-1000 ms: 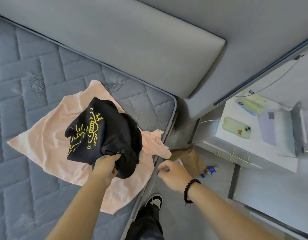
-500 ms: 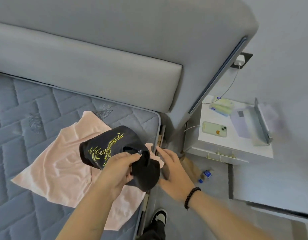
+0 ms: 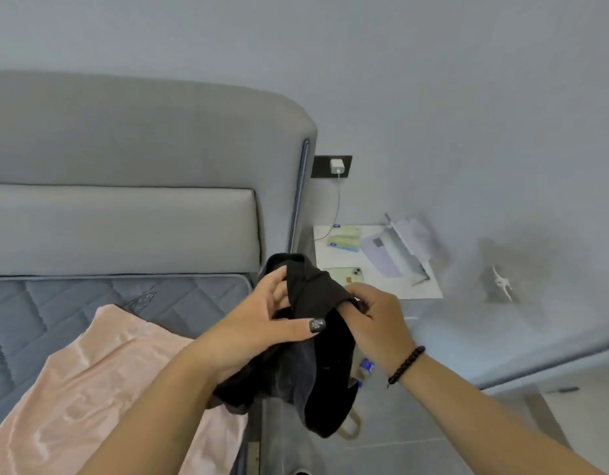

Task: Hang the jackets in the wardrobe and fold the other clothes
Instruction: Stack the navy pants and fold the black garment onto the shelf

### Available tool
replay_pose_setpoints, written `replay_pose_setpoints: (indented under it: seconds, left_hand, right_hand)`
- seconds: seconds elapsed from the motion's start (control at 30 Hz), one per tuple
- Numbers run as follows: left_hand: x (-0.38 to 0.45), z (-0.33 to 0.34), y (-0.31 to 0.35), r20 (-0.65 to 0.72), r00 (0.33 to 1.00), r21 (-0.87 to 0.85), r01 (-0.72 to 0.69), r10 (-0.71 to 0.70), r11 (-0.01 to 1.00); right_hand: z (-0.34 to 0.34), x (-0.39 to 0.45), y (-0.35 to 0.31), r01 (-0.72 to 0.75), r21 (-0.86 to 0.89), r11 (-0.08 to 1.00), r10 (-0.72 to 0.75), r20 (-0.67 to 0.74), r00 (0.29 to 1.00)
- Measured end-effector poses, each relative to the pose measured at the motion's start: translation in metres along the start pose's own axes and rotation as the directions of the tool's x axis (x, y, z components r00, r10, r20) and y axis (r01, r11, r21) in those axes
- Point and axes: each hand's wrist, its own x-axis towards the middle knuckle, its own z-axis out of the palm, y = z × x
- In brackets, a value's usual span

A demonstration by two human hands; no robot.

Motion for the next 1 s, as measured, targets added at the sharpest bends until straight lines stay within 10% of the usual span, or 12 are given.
replay_pose_setpoints:
  seconds: [0.33,0.6,1.0]
  left_hand:
    - [0.050,0.212,-0.016,0.197,0.956,0.735,-0.290,0.217,0.613]
    - [0.037,0.396,0.004,0.436,0.764,0.714,-0.615,0.475,0.335]
    - [0.066,0.523,0.032,0.094,0.866,0.559,-0.454,0.491,0.694]
  right_hand:
    - [-0.201,-0.117,0.027,-0.089,-0.244,0.966,0.003,-0.330,0.944]
    - [-0.352,-0.292,0.054,-0.329,-0.751,0.572,-0.083,-0.452,0.888]
    - [-0.491,-0.514,0.107,-0.882,-0.037,0.470,0.437,-0.858,0.269]
